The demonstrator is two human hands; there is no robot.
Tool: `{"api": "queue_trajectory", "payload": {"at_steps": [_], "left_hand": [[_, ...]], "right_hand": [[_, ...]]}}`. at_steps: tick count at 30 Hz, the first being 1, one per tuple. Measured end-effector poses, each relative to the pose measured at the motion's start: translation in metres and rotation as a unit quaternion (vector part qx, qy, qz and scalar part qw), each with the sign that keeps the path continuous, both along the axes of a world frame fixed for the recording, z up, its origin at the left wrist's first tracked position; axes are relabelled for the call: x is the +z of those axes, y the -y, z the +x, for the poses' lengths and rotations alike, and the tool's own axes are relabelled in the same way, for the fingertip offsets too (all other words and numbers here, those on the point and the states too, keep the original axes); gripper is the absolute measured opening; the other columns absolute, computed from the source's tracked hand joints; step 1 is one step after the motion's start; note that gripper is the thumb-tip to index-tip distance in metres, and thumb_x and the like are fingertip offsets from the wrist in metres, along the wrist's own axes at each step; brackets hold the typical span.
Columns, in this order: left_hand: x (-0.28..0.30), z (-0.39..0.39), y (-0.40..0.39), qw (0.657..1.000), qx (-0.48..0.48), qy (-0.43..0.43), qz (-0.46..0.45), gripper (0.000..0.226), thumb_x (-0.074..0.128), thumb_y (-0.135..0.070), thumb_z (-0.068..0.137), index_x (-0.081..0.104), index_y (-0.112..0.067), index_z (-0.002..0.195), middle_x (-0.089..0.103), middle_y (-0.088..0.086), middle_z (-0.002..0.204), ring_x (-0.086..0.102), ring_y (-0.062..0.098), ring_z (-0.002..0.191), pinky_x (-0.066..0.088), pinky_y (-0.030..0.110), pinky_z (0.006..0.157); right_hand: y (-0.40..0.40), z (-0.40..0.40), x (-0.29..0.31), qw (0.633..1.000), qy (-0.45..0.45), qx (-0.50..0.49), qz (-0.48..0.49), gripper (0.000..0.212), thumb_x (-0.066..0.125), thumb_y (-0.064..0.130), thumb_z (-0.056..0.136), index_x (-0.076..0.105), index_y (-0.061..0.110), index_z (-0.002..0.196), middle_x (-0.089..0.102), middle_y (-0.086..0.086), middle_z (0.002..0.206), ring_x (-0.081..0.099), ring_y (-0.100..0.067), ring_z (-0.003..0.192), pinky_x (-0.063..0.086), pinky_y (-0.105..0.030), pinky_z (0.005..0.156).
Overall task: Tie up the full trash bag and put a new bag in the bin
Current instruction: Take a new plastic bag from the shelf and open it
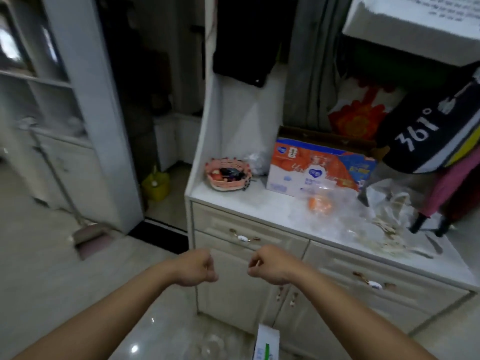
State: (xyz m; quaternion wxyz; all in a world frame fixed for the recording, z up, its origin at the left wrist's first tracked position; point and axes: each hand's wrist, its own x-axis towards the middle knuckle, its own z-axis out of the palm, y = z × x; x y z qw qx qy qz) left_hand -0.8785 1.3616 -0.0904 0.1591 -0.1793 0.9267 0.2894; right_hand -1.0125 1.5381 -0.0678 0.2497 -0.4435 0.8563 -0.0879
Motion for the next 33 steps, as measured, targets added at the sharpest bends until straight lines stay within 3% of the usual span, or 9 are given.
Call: {"api": "queue_trajectory", "payload": {"at_steps": [3, 6, 10, 13, 17, 20, 24, 30, 33], "left_hand": [[0.009, 0.051, 0.044, 0.999, 0.052, 0.006, -0.007, 0.025, 0.064, -0.034, 0.089, 0.07, -0.012, 0.098, 0.066, -0.002, 0.089, 0.058, 0.007, 0.076, 0.044, 0.02, 0.066], [0.015, 0.1, 0.096, 0.994, 0.103, 0.001, -0.032, 0.03, 0.062, -0.034, 0.09, 0.071, -0.01, 0.106, 0.069, 0.006, 0.107, 0.057, 0.01, 0.086, 0.04, 0.021, 0.072], [0.014, 0.168, 0.177, 0.989, 0.14, -0.004, -0.041, 0.028, 0.063, -0.035, 0.089, 0.072, -0.012, 0.101, 0.062, -0.005, 0.086, 0.054, 0.002, 0.068, 0.04, 0.018, 0.064], [0.016, 0.219, 0.239, 0.983, 0.176, -0.005, -0.043, 0.029, 0.063, -0.033, 0.09, 0.071, -0.008, 0.103, 0.062, -0.001, 0.086, 0.051, -0.003, 0.061, 0.041, 0.017, 0.06], [0.023, 0.285, 0.312, 0.975, 0.22, -0.001, -0.046, 0.028, 0.063, -0.032, 0.09, 0.072, -0.009, 0.104, 0.066, 0.004, 0.087, 0.056, 0.004, 0.066, 0.045, 0.022, 0.07], [0.024, 0.324, 0.36, 0.963, 0.263, -0.006, -0.053, 0.029, 0.061, -0.029, 0.092, 0.07, -0.007, 0.108, 0.061, 0.004, 0.092, 0.054, 0.013, 0.082, 0.038, 0.021, 0.072], [0.017, 0.358, 0.426, 0.945, 0.322, -0.028, -0.044, 0.026, 0.062, -0.029, 0.091, 0.07, -0.009, 0.106, 0.058, -0.005, 0.083, 0.053, 0.007, 0.073, 0.04, 0.023, 0.069], [-0.003, 0.372, 0.533, 0.933, 0.358, -0.032, -0.039, 0.026, 0.063, -0.031, 0.09, 0.069, -0.011, 0.104, 0.052, -0.012, 0.077, 0.051, 0.007, 0.069, 0.041, 0.024, 0.072], [-0.012, 0.366, 0.591, 0.927, 0.372, -0.035, -0.034, 0.026, 0.064, -0.035, 0.089, 0.07, -0.014, 0.102, 0.057, -0.008, 0.08, 0.053, 0.004, 0.068, 0.043, 0.023, 0.066]], "right_hand": [[0.058, 0.035, 0.011, 0.999, -0.001, 0.054, -0.003, 0.029, 0.061, 0.035, 0.092, 0.075, 0.017, 0.109, 0.073, -0.001, 0.112, 0.062, -0.012, 0.089, 0.047, -0.026, 0.076], [0.125, 0.068, 0.018, 0.995, -0.005, 0.104, -0.002, 0.028, 0.061, 0.037, 0.091, 0.075, 0.02, 0.109, 0.073, 0.0, 0.111, 0.065, -0.016, 0.097, 0.051, -0.031, 0.08], [0.223, 0.121, 0.018, 0.989, 0.002, 0.145, -0.009, 0.026, 0.061, 0.036, 0.091, 0.074, 0.022, 0.109, 0.072, 0.003, 0.109, 0.065, -0.014, 0.096, 0.052, -0.03, 0.08], [0.297, 0.162, 0.016, 0.983, 0.009, 0.183, -0.004, 0.028, 0.061, 0.034, 0.092, 0.074, 0.019, 0.111, 0.071, 0.001, 0.112, 0.065, -0.015, 0.097, 0.052, -0.029, 0.081], [0.385, 0.216, 0.017, 0.977, 0.015, 0.213, -0.018, 0.028, 0.063, 0.034, 0.09, 0.076, 0.016, 0.107, 0.074, -0.003, 0.106, 0.067, -0.017, 0.094, 0.056, -0.035, 0.084], [0.447, 0.251, 0.013, 0.972, 0.046, 0.23, -0.029, 0.027, 0.064, 0.032, 0.09, 0.076, 0.011, 0.101, 0.074, -0.003, 0.097, 0.069, -0.018, 0.089, 0.055, -0.034, 0.078], [0.52, 0.289, 0.008, 0.959, 0.133, 0.248, -0.018, 0.028, 0.063, 0.03, 0.092, 0.074, 0.008, 0.103, 0.075, -0.009, 0.097, 0.07, -0.018, 0.081, 0.054, -0.028, 0.071], [0.643, 0.296, -0.007, 0.957, 0.111, 0.269, 0.0, 0.029, 0.065, 0.029, 0.09, 0.074, 0.006, 0.103, 0.075, -0.011, 0.096, 0.069, -0.016, 0.075, 0.052, -0.022, 0.06], [0.712, 0.288, -0.018, 0.956, 0.067, 0.287, 0.003, 0.021, 0.064, 0.034, 0.085, 0.075, 0.016, 0.083, 0.074, -0.002, 0.078, 0.072, -0.017, 0.074, 0.059, -0.031, 0.071]]}}
